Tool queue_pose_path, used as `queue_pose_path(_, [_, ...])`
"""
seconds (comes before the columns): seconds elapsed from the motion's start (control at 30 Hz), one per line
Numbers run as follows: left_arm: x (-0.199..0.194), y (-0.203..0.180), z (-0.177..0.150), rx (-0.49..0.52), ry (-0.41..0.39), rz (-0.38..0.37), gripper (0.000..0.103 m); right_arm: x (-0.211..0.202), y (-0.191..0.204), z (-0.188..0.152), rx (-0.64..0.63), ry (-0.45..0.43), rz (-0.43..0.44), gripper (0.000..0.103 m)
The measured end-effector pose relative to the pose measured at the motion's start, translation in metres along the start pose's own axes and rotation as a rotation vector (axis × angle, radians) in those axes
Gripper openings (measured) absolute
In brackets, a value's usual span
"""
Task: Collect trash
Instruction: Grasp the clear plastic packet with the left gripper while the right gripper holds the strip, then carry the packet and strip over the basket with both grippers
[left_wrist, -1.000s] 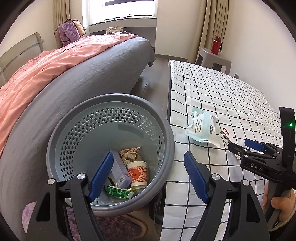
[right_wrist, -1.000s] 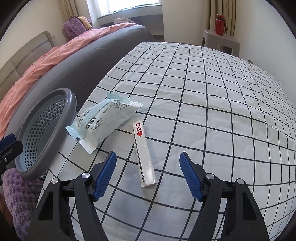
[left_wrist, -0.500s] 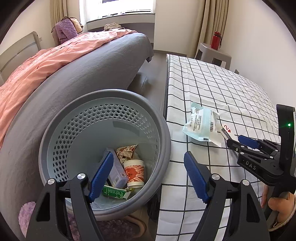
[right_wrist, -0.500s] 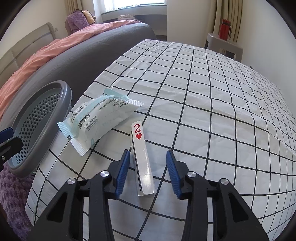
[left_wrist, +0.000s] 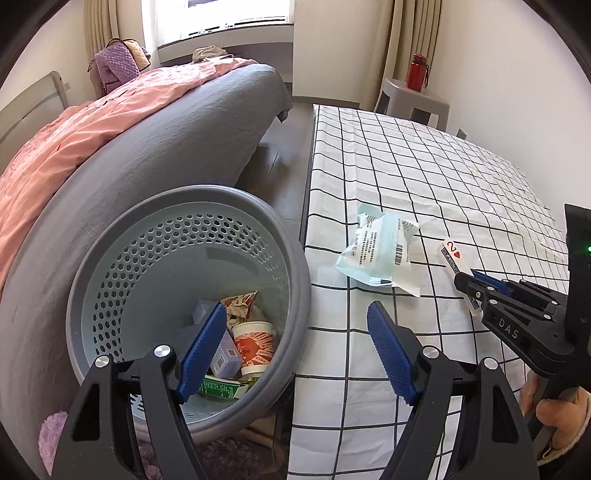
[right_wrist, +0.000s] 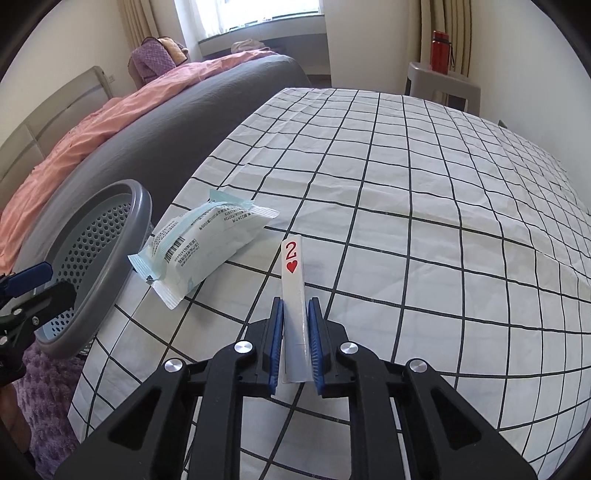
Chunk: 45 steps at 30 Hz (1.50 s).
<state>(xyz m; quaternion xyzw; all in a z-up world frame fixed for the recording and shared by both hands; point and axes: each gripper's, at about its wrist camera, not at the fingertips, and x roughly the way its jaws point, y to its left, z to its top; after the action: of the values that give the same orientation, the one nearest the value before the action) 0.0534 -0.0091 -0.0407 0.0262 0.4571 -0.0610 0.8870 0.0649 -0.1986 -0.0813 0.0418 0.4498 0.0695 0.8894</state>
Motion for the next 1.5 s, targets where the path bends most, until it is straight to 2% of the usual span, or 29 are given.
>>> queue_pose_path(0.23, [0.009,-0.022,0.017,0.048,0.01,-0.023,0.075,-0.018,-0.02,0.004,0.059,-0.047,0.029,0.014])
queue_pose_path(0.43, [0.026,-0.036,0.033,0.057,0.053,-0.033,0.075,-0.027,-0.039,0.007,0.107,-0.071,0.051,0.014])
queue_pose_path(0.73, [0.054,-0.063,0.051,0.119,0.099,-0.037,0.075,-0.027,-0.066,0.006,0.171,-0.075,0.075,0.014])
queue_pose_path(1.0, [0.083,-0.076,0.057,0.142,0.151,-0.038,0.075,-0.028,-0.076,0.005,0.188,-0.081,0.086,0.014])
queue_pose_path(1.3, [0.097,-0.075,0.056,0.142,0.17,-0.046,0.074,-0.027,-0.078,0.002,0.189,-0.078,0.095,0.014])
queue_pose_path(1.33, [0.097,-0.075,0.056,0.137,0.171,-0.05,0.069,-0.028,-0.078,0.002,0.189,-0.079,0.096,0.014])
queue_pose_path(1.37, [0.097,-0.075,0.055,0.135,0.173,-0.051,0.059,-0.028,-0.078,0.002,0.188,-0.081,0.097,0.014])
queue_pose_path(1.5, [0.093,-0.075,0.051,0.12,0.171,-0.063,0.055,-0.029,-0.078,0.001,0.186,-0.082,0.098,0.014])
